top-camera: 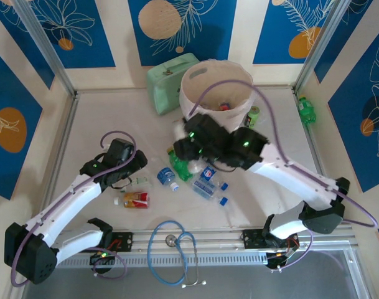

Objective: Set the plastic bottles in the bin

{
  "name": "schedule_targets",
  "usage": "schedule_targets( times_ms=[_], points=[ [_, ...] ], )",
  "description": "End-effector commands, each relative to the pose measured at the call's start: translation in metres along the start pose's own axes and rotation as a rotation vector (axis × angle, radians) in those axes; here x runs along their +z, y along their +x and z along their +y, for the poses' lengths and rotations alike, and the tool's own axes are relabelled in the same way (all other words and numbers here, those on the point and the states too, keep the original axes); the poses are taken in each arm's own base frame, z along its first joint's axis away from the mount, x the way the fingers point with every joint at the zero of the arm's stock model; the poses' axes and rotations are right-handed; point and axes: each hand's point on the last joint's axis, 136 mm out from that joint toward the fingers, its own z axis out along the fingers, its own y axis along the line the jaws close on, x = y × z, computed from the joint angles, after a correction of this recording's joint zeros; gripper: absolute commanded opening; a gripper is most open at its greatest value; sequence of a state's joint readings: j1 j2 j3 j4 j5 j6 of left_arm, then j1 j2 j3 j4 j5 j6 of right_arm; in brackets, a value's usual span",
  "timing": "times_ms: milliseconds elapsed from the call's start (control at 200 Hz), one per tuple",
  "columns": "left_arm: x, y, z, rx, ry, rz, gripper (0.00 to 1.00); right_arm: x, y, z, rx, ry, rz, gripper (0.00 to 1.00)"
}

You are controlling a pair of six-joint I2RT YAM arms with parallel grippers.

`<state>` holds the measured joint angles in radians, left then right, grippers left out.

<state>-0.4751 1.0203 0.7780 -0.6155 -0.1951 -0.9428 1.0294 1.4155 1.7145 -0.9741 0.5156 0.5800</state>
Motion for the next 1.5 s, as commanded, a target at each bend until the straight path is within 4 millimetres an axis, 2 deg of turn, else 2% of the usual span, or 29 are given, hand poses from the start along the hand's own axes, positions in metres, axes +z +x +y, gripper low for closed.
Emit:
schedule_targets(
  times_ms=[0,135,210,300,410,520,670,840,960,1105,1196,1356,1496],
  points=[
    [-0.005,-0.009,0.000,-0.016,-0.009,-0.021,0.83,-0.028,-0.051,-0.015,0.025,-0.032,-0.132,0.43],
    [-0.005,-0.011,-0.007,-0.014,0.003,-0.013,0.82,-0.042,-0.107,-0.046,0.108,-0.027,-0.235,0.43],
    [-0.007,-0.013,-0.009,-0.012,0.006,-0.017,0.82,-0.042,-0.131,-0.063,0.149,-0.022,-0.264,0.43],
    [-0.010,-0.014,-0.010,-0.007,0.008,-0.021,0.82,-0.038,-0.151,-0.086,0.219,-0.014,-0.273,0.43],
    [-0.011,-0.014,-0.007,-0.002,0.000,-0.022,0.83,-0.023,-0.165,-0.111,0.283,0.005,-0.261,0.43],
    [-0.012,-0.014,-0.007,0.001,0.001,-0.018,0.83,-0.005,-0.174,-0.133,0.338,0.015,-0.244,0.43],
    [-0.011,-0.010,-0.006,0.002,0.001,-0.002,0.82,0.018,-0.178,-0.150,0.369,0.026,-0.208,0.44],
    [-0.010,-0.008,-0.003,-0.002,-0.006,0.004,0.82,0.049,-0.170,-0.154,0.375,0.021,-0.143,0.46],
    [-0.012,-0.008,-0.003,-0.004,-0.003,0.005,0.82,0.058,-0.167,-0.158,0.378,0.035,-0.128,0.54],
    [-0.015,-0.006,0.001,-0.008,-0.011,0.009,0.82,0.058,-0.168,-0.161,0.373,0.042,-0.128,0.70],
    [-0.018,-0.005,0.002,-0.011,-0.008,0.010,0.82,0.055,-0.170,-0.160,0.363,0.043,-0.132,0.77],
    [-0.027,-0.006,0.009,-0.013,-0.027,0.002,0.83,0.044,-0.174,-0.158,0.345,0.041,-0.149,0.80],
    [-0.040,-0.004,0.020,-0.013,-0.070,0.007,0.85,0.019,-0.175,-0.147,0.315,0.027,-0.182,0.80]
  ],
)
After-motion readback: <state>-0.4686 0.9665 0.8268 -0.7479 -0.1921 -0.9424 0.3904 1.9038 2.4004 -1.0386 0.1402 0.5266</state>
